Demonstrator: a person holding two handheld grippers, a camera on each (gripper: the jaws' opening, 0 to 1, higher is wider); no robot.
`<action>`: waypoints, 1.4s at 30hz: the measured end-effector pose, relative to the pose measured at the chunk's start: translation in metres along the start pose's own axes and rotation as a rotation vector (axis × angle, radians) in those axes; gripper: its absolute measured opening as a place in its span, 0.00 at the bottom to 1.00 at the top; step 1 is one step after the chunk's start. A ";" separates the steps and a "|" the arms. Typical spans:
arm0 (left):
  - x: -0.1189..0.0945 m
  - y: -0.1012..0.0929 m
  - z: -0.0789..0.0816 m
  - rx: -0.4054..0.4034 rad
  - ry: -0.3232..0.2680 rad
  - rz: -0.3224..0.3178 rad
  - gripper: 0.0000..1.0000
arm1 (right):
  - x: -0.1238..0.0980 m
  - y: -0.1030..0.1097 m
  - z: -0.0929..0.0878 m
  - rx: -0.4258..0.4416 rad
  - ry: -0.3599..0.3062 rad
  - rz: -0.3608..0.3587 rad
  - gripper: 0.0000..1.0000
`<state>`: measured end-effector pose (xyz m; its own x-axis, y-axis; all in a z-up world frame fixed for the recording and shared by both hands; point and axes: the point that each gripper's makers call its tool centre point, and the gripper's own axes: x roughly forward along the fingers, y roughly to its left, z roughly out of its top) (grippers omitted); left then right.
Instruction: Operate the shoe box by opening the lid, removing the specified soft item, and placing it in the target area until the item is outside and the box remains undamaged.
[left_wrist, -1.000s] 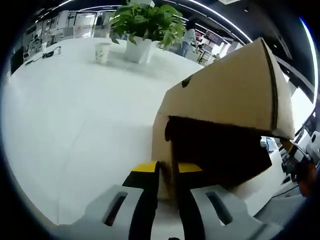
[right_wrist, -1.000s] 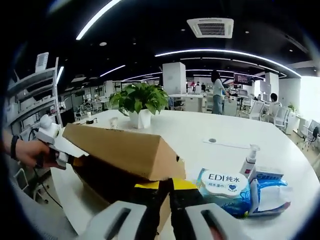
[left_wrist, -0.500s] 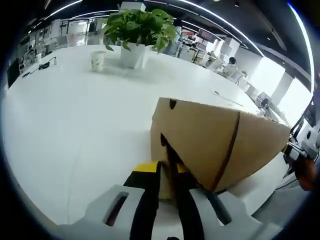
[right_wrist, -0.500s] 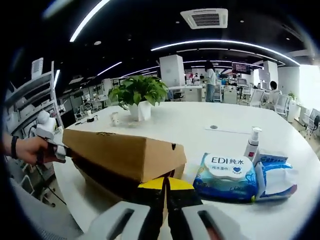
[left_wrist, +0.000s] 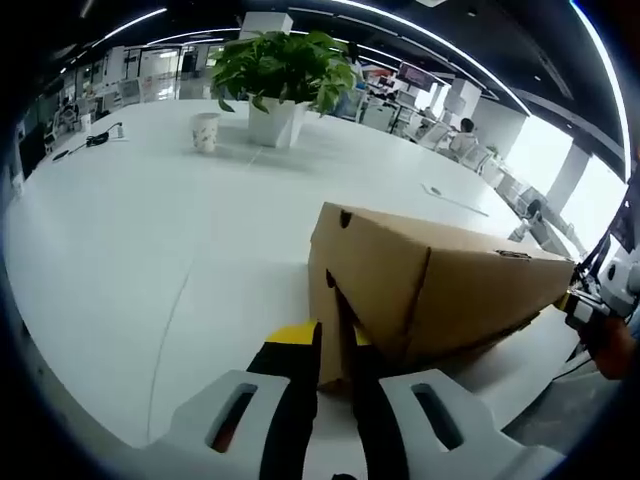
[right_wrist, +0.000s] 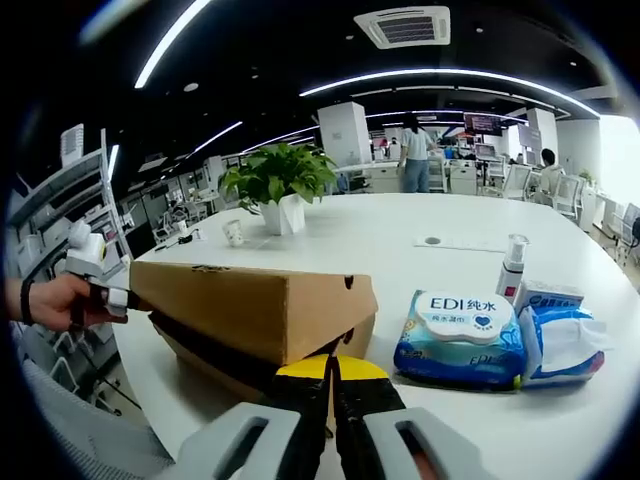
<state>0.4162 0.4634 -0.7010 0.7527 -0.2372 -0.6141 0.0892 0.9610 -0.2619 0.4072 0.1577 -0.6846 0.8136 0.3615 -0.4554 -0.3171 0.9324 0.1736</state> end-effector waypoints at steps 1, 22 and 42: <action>-0.002 0.000 0.000 0.000 -0.003 0.001 0.09 | 0.000 0.000 0.000 0.001 0.000 0.001 0.00; -0.022 0.011 -0.008 0.044 -0.003 0.037 0.08 | -0.002 -0.002 -0.008 0.016 0.012 -0.003 0.00; -0.021 0.019 -0.016 0.051 0.026 0.037 0.08 | 0.003 -0.001 -0.018 0.020 0.051 0.019 0.00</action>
<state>0.3918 0.4840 -0.7046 0.7392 -0.2043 -0.6418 0.0948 0.9750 -0.2011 0.4017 0.1576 -0.7016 0.7811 0.3791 -0.4961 -0.3222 0.9254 0.1998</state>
